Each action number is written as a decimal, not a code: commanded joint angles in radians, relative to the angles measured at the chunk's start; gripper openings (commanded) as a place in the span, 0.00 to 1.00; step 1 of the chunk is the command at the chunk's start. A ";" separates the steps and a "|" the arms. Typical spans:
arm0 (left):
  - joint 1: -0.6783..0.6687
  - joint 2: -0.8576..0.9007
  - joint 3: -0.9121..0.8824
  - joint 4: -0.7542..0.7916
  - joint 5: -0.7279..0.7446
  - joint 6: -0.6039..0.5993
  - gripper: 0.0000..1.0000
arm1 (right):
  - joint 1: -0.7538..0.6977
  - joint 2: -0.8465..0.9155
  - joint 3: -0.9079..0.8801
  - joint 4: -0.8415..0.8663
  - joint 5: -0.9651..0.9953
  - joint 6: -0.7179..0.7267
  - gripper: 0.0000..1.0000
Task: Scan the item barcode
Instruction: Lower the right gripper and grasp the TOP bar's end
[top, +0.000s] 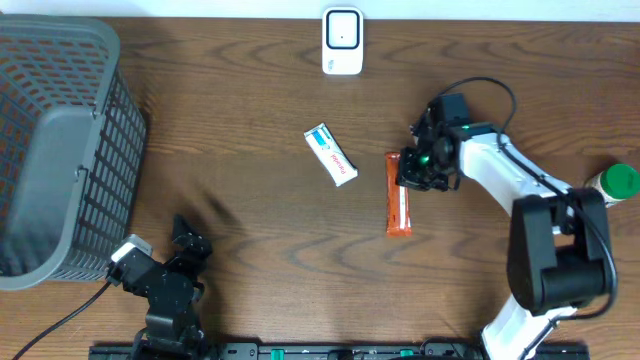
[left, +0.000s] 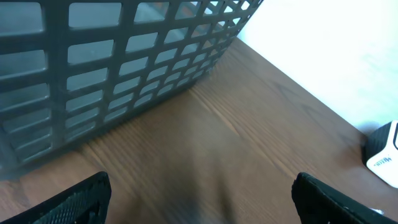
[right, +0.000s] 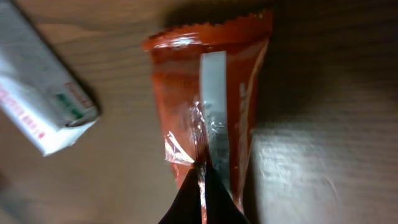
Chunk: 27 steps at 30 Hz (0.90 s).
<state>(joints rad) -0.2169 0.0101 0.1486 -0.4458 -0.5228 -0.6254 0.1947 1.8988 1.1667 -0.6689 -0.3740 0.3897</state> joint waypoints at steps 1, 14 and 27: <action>0.002 -0.005 -0.014 -0.029 -0.005 0.000 0.93 | 0.013 0.058 -0.003 0.003 0.099 0.063 0.01; 0.002 -0.005 -0.014 -0.029 -0.005 0.000 0.93 | 0.013 -0.014 0.087 -0.117 -0.009 -0.028 0.01; 0.002 -0.005 -0.014 -0.029 -0.005 0.000 0.93 | 0.014 -0.053 0.099 -0.132 0.149 -0.024 0.01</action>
<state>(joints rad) -0.2169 0.0105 0.1482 -0.4458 -0.5228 -0.6254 0.1989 1.8122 1.2617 -0.8009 -0.2878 0.3782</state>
